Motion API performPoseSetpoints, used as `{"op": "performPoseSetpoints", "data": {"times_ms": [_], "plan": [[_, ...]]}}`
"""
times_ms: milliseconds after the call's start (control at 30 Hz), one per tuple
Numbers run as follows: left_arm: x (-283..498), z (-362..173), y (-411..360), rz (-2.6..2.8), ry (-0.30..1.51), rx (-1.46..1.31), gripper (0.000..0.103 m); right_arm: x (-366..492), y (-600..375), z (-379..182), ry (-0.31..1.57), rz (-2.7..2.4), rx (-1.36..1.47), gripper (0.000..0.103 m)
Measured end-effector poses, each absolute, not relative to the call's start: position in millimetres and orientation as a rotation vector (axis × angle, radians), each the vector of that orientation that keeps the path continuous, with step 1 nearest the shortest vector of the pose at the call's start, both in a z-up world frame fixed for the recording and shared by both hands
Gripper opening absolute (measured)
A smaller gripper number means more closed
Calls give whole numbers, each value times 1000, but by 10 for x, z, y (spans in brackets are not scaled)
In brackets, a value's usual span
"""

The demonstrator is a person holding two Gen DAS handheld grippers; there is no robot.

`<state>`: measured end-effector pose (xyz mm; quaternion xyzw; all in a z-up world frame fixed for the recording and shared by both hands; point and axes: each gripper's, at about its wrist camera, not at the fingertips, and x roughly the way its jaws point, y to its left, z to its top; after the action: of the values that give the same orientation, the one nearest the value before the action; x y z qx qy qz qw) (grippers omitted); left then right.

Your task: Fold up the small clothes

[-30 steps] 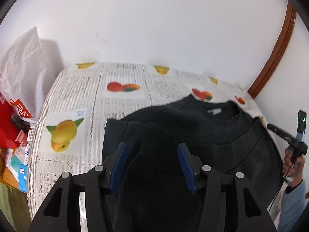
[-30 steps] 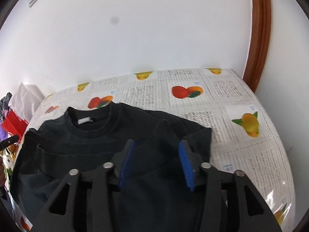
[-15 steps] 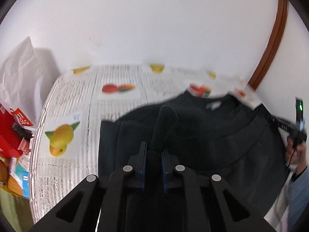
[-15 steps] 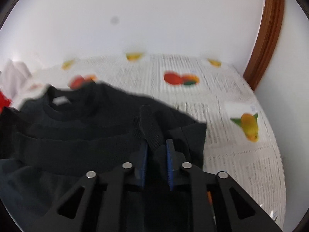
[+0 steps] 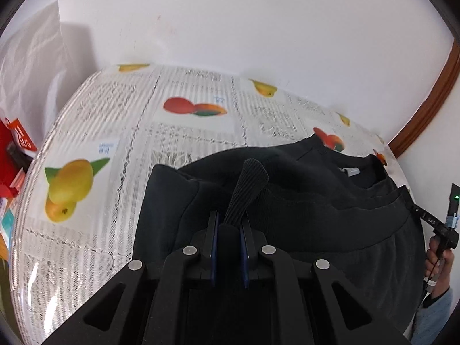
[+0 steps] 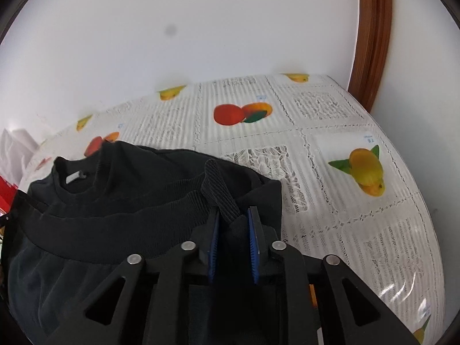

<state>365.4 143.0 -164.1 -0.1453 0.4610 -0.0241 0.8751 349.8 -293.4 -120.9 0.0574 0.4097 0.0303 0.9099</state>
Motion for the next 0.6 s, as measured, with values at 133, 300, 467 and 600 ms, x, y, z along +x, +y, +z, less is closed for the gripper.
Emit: {"op": "performPoseSetpoints", "data": {"times_ms": [133,300,467,600], "plan": [[3660,-1634,1424,-50,978,-303,19,3404,-2807,-1024,828,-9,17,31],[3572,-1561,1338,-63,996,-257,40,3269,-2305,-785,829,131,-30,49],[3274,-1472,1391,-81,977,-262,50,3274,-1599,-879,881,292,-62,56],[2967,-1441,1450,-119,976,-251,51,3380,-1148,-1104,928,361,-89,56]]}}
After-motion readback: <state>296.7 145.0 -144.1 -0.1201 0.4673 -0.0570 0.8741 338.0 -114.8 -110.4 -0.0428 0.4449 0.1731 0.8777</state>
